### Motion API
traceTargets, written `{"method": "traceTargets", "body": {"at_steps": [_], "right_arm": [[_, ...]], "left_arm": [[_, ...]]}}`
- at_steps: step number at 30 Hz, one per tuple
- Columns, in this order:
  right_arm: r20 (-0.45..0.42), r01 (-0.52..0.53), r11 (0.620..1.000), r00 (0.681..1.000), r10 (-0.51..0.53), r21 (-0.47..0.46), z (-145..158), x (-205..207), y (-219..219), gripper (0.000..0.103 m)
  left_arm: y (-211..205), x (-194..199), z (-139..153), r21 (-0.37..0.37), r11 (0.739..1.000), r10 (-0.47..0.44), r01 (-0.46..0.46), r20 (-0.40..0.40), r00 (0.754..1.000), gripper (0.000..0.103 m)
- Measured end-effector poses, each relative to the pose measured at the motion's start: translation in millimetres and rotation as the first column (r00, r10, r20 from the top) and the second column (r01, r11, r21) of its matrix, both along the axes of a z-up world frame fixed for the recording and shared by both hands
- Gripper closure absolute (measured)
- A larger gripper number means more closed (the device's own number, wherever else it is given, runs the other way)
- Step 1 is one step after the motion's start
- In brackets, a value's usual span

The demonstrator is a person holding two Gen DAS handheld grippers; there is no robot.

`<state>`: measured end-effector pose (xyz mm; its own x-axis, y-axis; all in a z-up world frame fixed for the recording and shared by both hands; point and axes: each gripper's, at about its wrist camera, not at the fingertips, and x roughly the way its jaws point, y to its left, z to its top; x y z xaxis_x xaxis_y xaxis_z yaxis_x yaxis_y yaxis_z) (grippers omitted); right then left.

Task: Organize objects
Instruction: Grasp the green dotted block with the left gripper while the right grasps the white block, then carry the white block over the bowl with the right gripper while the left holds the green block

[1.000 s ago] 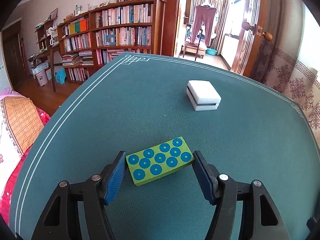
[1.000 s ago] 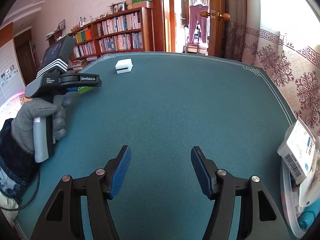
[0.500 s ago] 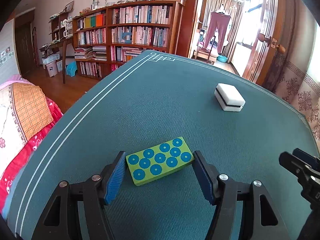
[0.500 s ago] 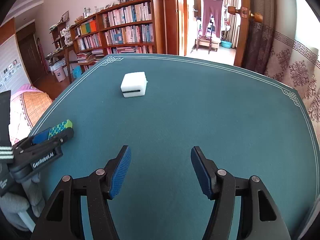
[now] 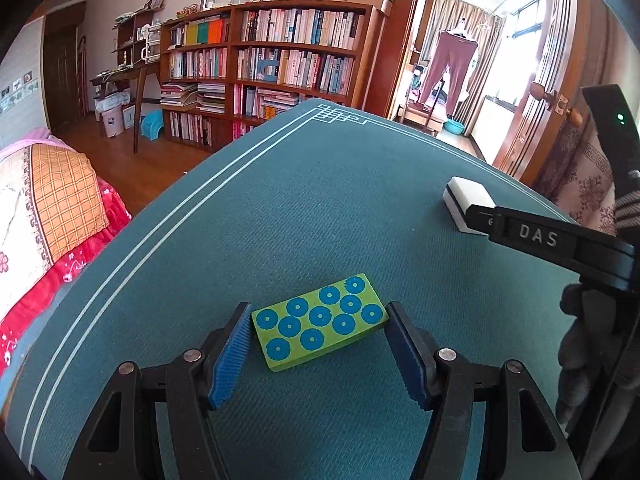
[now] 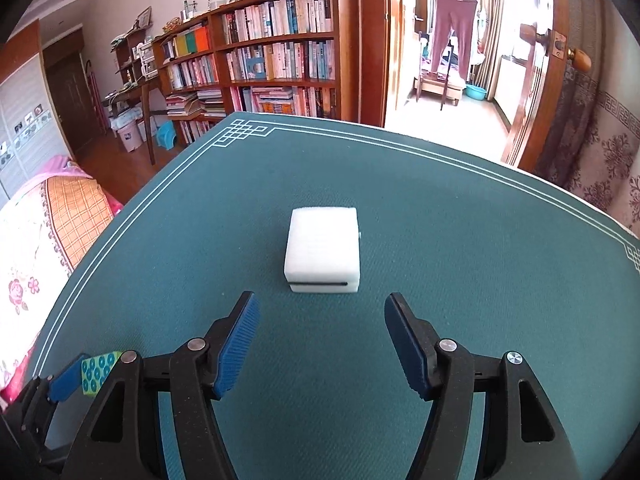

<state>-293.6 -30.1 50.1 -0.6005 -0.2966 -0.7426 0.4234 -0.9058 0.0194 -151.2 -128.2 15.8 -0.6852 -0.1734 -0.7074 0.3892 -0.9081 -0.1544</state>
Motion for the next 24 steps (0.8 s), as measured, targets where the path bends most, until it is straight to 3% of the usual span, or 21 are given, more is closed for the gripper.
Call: {"method": "traceTargets", "body": {"at_steps": [10, 12, 13, 16, 24], "right_arm": [[-0.005, 0.029, 0.997, 1.0, -0.029, 0.065, -16, -34, -22, 0.036], [-0.001, 0.028, 0.997, 1.0, -0.028, 0.067, -18, -38, -23, 0.039], [0.003, 0.027, 0.997, 1.0, -0.028, 0.069, -20, -40, -23, 0.046], [-0.006, 0.022, 0.997, 1.0, -0.022, 0.068, -21, -39, -21, 0.058], [-0.001, 0.013, 0.998, 1.0, -0.013, 0.058, -23, -2, -1, 0.058]], "left_arm": [[0, -1, 1, 0.011, 1.0, 0.001, -0.001, 0.005, 1.0, 0.034], [0, -1, 1, 0.013, 1.0, 0.0, 0.0, 0.007, 1.0, 0.034], [0, 0, 1, 0.014, 1.0, 0.0, 0.0, 0.007, 1.0, 0.034], [-1, 0, 1, 0.02, 1.0, 0.0, 0.0, 0.008, 1.0, 0.034], [-4, 0, 2, 0.029, 1.0, -0.002, 0.002, 0.004, 1.0, 0.034]]}}
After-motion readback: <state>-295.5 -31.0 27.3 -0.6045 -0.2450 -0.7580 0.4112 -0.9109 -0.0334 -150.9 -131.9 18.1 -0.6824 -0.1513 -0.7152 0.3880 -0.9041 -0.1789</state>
